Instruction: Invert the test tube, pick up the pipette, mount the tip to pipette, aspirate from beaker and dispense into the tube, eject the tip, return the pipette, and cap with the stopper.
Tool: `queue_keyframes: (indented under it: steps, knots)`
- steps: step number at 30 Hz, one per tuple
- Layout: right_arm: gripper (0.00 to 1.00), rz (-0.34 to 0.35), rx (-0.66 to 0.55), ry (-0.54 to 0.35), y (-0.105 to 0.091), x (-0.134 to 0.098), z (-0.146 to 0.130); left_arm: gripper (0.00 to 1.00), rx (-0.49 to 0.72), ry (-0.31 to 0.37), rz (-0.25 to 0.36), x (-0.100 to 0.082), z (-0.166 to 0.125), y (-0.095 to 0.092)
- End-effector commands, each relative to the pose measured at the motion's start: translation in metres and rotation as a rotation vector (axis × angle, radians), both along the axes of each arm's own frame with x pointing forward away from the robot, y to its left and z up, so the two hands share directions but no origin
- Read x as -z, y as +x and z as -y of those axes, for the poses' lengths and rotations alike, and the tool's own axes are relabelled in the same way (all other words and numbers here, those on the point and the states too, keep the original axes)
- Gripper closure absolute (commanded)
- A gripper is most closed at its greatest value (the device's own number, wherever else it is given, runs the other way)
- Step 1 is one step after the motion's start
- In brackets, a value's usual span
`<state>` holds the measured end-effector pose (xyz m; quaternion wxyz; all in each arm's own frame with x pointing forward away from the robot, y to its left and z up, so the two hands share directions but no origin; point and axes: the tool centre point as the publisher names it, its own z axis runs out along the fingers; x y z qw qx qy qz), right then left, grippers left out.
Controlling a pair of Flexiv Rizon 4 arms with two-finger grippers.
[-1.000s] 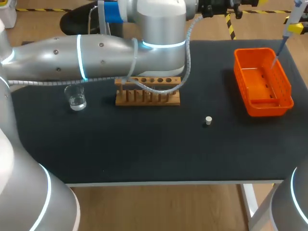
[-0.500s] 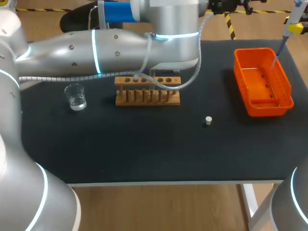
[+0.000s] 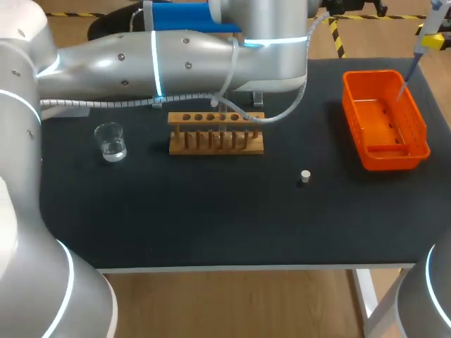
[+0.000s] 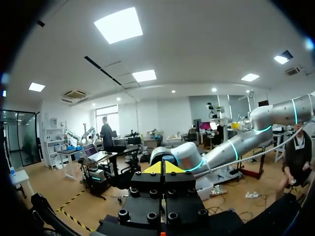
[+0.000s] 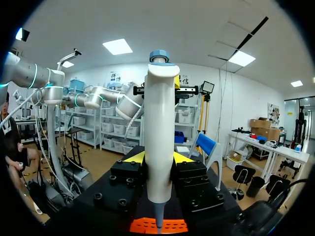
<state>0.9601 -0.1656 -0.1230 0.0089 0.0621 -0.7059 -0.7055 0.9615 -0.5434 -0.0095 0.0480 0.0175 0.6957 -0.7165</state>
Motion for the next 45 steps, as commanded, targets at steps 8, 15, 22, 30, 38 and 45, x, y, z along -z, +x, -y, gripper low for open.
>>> queue_keyframes:
  steps: [8, 15, 22, 30, 38, 45]
  knots:
    - [1.00, 0.001, 0.002, -0.003, -0.001, -0.001, 0.000, 1.00, 0.014, -0.021, -0.007, 0.004, 0.019, -0.003]
    - [1.00, 0.001, 0.002, -0.003, -0.001, -0.001, 0.000, 1.00, 0.016, -0.029, -0.017, 0.008, 0.022, -0.006]
    - [1.00, 0.001, 0.002, -0.003, -0.001, -0.001, 0.000, 1.00, 0.014, -0.027, -0.024, 0.011, 0.024, -0.009]
    - [1.00, 0.001, 0.002, -0.003, -0.001, -0.001, 0.000, 1.00, 0.018, -0.030, -0.032, 0.016, 0.026, -0.009]
    - [1.00, 0.001, 0.002, -0.003, -0.001, -0.001, 0.000, 1.00, 0.026, -0.023, -0.035, 0.018, 0.029, -0.006]
    - [1.00, 0.001, 0.002, -0.003, -0.001, -0.001, 0.000, 1.00, 0.029, -0.021, -0.040, 0.019, 0.031, -0.006]
